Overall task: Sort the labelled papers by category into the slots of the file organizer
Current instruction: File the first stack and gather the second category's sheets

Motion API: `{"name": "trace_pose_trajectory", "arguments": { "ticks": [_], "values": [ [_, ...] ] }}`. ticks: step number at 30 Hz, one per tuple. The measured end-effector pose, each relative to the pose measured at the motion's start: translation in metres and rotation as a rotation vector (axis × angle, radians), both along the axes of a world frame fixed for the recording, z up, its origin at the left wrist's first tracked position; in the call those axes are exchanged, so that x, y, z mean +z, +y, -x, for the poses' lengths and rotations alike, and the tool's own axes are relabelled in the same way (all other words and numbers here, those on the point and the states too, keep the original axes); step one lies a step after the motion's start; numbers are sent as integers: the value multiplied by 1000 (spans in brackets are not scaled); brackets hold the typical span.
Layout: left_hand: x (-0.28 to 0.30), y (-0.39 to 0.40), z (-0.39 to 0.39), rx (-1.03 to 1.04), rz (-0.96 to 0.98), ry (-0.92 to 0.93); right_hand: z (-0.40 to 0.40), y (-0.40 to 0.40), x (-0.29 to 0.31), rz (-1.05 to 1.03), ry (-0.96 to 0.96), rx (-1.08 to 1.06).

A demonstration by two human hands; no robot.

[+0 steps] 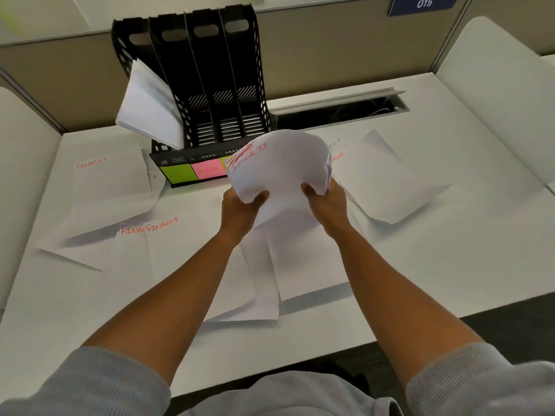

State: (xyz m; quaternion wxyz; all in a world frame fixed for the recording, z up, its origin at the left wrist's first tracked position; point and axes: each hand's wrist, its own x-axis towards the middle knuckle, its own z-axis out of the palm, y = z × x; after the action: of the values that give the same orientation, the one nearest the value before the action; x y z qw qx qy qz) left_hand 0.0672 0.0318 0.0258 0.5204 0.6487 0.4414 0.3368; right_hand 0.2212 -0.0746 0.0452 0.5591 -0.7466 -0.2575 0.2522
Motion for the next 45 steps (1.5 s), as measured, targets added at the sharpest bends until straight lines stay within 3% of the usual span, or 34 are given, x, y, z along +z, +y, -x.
{"name": "trace_pose_trajectory", "arguments": {
  "ticks": [9,15,19,28,36,41,45],
  "values": [
    [-1,2,-5,71,-77,-89,0,9,4,21,-38,-36],
    [-16,13,-1,59,37,-6,4,10,-3,37,-40,17],
    [-10,24,2,89,12,-50,1,25,8,49,-136,62],
    [1,37,-3,142,-111,-164,7,47,15,-24,-89,-3],
    [-34,46,5,72,88,-30,15,60,-2,77,-141,54],
    [-23,72,3,179,148,-121,6,93,35,98,-402,189],
    [-24,95,10,231,196,-166,7,128,77,74,-394,184]
  ]
}}
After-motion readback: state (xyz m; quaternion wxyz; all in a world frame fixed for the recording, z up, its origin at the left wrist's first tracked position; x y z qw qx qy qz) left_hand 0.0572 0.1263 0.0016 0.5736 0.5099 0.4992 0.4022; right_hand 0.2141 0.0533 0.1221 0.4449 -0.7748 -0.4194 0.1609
